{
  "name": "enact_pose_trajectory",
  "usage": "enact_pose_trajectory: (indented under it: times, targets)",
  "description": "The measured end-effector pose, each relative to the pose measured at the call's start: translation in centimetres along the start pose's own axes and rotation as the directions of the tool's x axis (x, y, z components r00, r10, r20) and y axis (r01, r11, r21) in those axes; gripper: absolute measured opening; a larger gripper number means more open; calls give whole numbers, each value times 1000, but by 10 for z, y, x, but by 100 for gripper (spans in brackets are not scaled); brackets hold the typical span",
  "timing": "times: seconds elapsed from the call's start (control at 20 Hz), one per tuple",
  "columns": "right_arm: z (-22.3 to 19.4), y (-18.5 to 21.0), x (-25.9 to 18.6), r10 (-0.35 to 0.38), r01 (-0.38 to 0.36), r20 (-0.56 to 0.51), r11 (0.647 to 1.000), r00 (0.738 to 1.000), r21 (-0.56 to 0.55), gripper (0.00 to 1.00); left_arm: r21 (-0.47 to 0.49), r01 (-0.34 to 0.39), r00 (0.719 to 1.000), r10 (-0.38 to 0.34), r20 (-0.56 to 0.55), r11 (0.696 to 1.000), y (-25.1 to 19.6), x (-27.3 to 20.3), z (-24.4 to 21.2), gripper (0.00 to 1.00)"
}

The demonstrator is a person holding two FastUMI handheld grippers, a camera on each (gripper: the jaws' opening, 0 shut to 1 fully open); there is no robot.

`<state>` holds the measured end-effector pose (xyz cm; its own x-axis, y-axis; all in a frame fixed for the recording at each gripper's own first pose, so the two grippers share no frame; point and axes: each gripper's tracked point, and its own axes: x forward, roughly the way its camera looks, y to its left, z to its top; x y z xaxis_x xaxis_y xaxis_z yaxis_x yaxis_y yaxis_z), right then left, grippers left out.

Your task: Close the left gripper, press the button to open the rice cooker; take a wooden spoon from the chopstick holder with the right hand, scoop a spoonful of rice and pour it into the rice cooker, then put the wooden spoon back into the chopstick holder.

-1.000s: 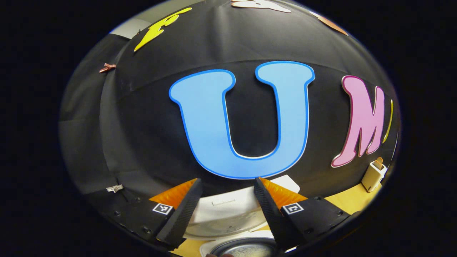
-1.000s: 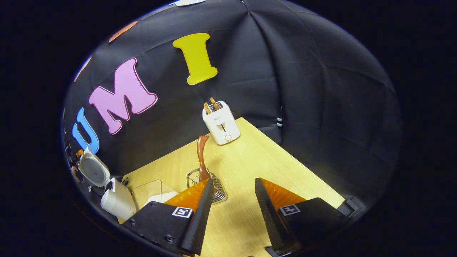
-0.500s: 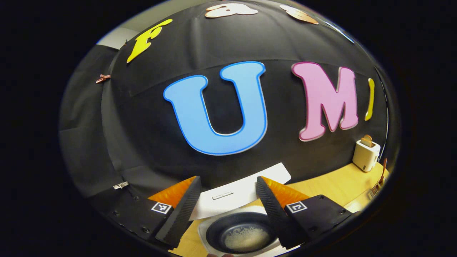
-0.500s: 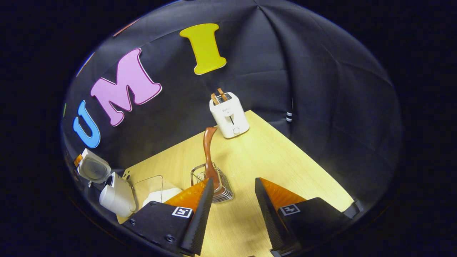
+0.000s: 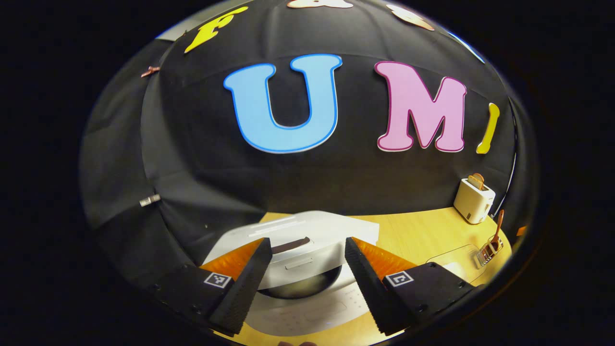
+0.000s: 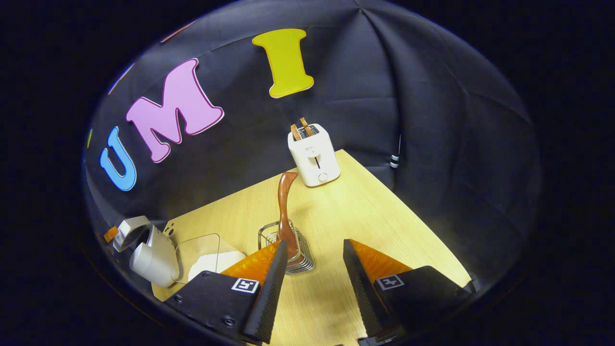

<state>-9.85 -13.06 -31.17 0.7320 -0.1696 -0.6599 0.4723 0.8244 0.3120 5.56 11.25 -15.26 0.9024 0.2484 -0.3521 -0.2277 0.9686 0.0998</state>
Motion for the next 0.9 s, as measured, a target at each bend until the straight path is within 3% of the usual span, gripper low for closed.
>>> enact_pose_trajectory:
  times: [0.25,0.5,0.6,0.75,0.9]
  targets:
    - [4,5,-12,16,-15,9,998,1000,-53,73,-96,-13,998,8,-59,995,0,16,-23,100]
    - [12,23,-22,57,-54,23,988,998,-143,73,-149,-67,982,39,-187,987,7,34,-57,99]
    - [16,35,-24,83,-77,27,980,996,-183,73,-141,-77,978,47,-205,987,6,37,-63,100]
    - [16,45,-20,107,-101,25,978,994,-184,73,-55,-81,979,69,-191,995,6,38,-70,100]
    - [14,55,-17,128,-122,19,973,992,-195,73,-84,-92,983,77,-165,992,5,39,-69,100]
